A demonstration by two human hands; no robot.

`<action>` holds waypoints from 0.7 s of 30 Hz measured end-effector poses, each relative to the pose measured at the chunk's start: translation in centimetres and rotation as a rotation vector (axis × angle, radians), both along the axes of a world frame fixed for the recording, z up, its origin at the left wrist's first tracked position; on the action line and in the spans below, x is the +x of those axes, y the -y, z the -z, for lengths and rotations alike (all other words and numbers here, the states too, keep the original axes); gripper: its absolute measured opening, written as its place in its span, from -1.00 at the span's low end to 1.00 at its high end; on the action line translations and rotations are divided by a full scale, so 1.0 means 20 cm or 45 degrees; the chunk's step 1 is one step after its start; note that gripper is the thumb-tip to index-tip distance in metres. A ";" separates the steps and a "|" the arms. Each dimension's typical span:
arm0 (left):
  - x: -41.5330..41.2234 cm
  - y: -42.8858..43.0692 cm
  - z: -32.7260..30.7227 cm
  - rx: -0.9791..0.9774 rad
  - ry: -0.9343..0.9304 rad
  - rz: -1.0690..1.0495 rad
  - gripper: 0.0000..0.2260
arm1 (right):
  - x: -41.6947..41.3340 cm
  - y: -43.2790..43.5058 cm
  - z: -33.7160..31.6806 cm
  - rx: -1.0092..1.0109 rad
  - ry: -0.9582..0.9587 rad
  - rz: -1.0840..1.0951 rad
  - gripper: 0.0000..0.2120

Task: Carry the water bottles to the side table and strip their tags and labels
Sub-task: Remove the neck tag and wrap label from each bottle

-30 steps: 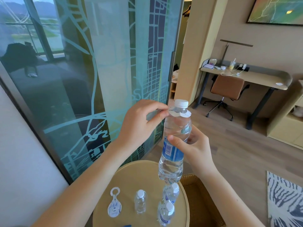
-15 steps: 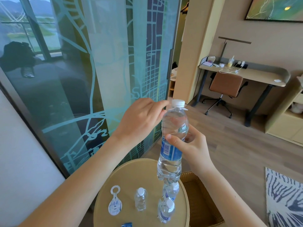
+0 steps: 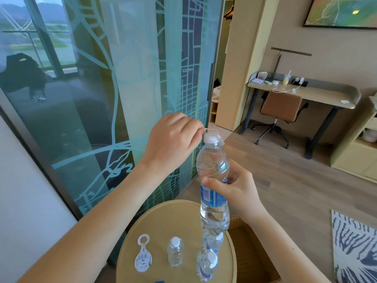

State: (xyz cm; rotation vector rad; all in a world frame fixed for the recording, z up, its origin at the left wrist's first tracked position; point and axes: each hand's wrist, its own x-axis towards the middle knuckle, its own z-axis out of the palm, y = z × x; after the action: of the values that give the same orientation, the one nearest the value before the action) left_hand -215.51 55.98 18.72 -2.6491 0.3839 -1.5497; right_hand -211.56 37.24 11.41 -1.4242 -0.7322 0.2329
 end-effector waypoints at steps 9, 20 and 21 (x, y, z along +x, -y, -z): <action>0.00 -0.05 0.12 -0.376 -0.211 -0.079 -0.88 | 0.00 -0.01 0.10 -0.040 0.014 0.020 -0.72; -0.26 -0.24 0.86 -1.787 -0.765 -0.115 -0.85 | -0.10 -0.17 0.39 -0.044 -0.075 0.147 -0.70; -0.29 -0.27 0.93 -1.835 -0.781 -0.160 -0.86 | -0.11 -0.19 0.43 -0.059 -0.084 0.140 -0.69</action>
State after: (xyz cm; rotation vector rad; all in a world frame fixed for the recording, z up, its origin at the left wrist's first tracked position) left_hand -221.22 61.39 0.07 -3.9214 -1.4263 -1.0072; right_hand -213.69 41.11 2.89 -1.4892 -0.5961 0.2119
